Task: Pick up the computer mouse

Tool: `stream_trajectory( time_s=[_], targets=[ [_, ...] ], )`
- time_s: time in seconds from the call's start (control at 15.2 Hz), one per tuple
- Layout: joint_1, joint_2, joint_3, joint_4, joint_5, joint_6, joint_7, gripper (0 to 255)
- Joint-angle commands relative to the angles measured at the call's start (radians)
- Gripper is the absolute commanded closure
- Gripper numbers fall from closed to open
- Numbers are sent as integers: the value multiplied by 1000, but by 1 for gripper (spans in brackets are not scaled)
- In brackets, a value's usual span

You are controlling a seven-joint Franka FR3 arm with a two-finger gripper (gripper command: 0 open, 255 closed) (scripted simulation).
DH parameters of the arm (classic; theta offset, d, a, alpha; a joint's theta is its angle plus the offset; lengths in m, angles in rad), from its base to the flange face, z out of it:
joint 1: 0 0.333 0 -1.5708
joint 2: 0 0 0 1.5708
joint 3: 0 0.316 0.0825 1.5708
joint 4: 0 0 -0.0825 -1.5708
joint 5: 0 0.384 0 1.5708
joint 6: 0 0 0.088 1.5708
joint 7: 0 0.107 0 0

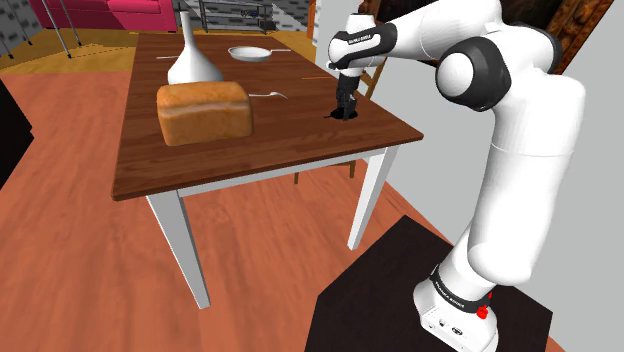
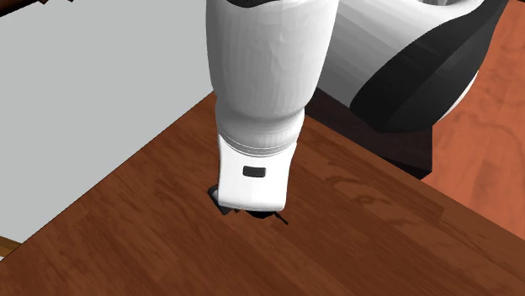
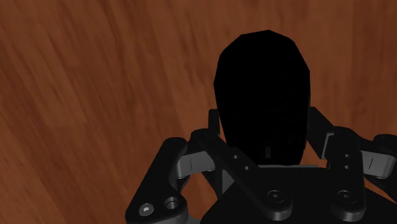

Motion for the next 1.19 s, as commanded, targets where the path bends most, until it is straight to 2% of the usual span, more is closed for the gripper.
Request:
stream_trajectory(
  time_s=[0.0,0.4,1.12],
  targets=[
    [0,1,0,-1,0,0,0,255],
    [-2,4,0,1,2,0,-2,255],
    [-5,-16,-6,124,-10,-140,3,255]
  ],
)
